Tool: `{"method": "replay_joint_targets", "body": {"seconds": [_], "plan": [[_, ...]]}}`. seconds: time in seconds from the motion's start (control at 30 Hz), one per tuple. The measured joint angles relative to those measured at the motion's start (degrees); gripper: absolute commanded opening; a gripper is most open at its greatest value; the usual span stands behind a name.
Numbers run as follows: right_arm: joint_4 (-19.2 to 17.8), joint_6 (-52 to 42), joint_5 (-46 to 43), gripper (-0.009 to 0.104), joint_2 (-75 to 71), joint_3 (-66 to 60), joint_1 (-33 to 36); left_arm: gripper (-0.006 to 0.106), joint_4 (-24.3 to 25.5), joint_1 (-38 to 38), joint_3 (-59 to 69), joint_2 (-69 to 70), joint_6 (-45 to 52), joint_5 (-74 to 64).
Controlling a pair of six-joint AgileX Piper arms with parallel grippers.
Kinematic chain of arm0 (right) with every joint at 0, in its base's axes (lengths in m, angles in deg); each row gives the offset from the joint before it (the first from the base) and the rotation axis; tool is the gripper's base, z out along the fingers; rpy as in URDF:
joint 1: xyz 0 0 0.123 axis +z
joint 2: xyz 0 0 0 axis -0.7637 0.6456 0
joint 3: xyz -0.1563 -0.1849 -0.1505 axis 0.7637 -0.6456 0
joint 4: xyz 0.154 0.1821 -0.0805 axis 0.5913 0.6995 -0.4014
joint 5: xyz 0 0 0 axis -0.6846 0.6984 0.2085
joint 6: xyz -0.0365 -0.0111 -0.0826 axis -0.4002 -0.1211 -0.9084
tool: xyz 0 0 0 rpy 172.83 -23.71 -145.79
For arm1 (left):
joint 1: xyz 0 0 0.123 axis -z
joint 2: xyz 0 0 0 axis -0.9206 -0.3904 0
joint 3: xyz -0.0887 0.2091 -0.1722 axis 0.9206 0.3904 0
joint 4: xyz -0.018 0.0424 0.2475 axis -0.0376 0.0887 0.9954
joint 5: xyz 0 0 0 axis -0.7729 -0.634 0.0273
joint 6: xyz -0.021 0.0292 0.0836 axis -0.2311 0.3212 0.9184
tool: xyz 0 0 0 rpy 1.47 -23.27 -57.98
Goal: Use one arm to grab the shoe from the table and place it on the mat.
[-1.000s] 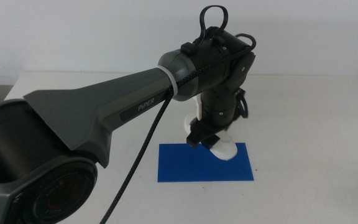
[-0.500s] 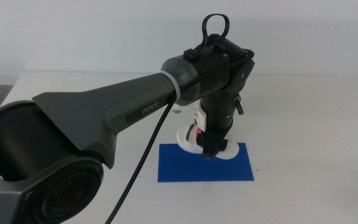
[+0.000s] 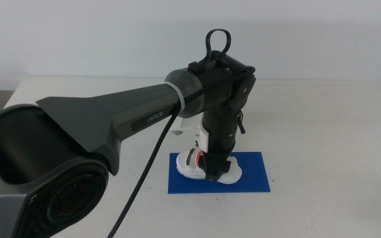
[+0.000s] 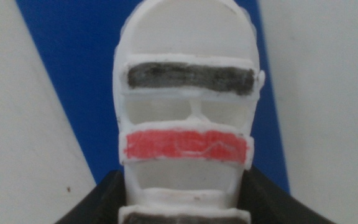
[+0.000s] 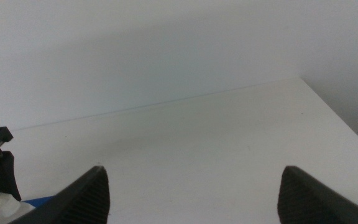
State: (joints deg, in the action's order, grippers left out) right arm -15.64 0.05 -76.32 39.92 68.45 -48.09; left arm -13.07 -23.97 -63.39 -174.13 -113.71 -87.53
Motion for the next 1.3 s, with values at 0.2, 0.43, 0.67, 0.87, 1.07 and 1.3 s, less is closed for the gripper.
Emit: {"method": "replay_joint_targets", "body": {"seconds": [0.2, 0.43, 0.67, 0.87, 1.07, 1.3], "plan": [[0.0, 0.0, 0.0, 0.079, 0.0, 0.0, 0.0, 0.007, -1.3, -0.7, 0.4, -0.1, 0.0, 0.0], [0.0, 0.0, 0.0, 0.079, 0.0, 0.0, 0.0, 0.088, -2.1, -0.7, 0.4, -0.1, 0.0, 0.0], [0.0, 0.0, 0.0, 0.079, 0.0, 0.0, 0.0, 0.094, -3.4, -0.7, 0.5, 0.4, 0.0, 0.0], [0.0, 0.0, 0.0, 0.079, 0.0, 0.0, 0.0, 0.094, -2.0, -0.7, 0.6, 12.8, 7.7, 0.4], [0.0, 0.0, 0.0, 0.079, 0.0, 0.0, 0.0, 0.094, 7.4, -0.7, 0.6, 29.9, 41.7, 0.3], [0.0, 0.0, 0.0, 0.079, 0.0, 0.0, 0.0, 0.094, 11.6, -1.4, 19.3, 50.2, 96.7, 3.6]]}}
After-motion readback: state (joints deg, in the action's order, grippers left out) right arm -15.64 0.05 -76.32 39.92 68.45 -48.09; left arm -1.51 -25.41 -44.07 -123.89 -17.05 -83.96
